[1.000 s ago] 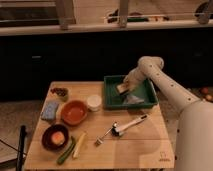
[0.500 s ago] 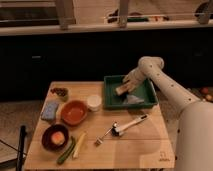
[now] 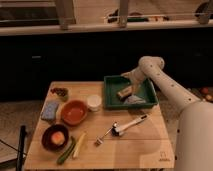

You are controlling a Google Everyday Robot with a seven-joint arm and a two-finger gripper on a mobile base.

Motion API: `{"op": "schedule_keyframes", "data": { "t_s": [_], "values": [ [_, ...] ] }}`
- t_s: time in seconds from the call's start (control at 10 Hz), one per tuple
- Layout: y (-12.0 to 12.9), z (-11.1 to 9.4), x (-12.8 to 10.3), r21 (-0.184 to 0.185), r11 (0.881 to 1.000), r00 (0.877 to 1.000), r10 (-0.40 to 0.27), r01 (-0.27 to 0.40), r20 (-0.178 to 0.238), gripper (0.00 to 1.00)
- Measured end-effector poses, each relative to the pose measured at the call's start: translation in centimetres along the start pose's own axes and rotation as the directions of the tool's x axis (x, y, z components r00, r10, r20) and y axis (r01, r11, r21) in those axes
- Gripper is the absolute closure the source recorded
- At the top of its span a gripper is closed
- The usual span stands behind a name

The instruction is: Place eraser in tray

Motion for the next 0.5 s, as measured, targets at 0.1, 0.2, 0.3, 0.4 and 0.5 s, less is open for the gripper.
{"op": "schedule_keyframes", "data": {
  "t_s": [0.1,0.2,0.3,0.4,0.5],
  "values": [
    [-0.08,-0.03,-0.02,0.001,1.000,1.000,-0.001,0.001,0.001,0.20],
    [-0.05,0.01,-0.02,0.000,1.000,1.000,-0.001,0.001,0.003,0.20],
    [-0.08,-0.03,-0.01,0.001,1.000,1.000,-0.001,0.001,0.004,0.20],
    [-0.08,-0.05,0.02,0.001,1.000,1.000,-0.001,0.001,0.005,0.20],
    [-0.12,-0.09,0.01,0.002,1.000,1.000,-0.001,0.001,0.006,0.20]
  ]
}}
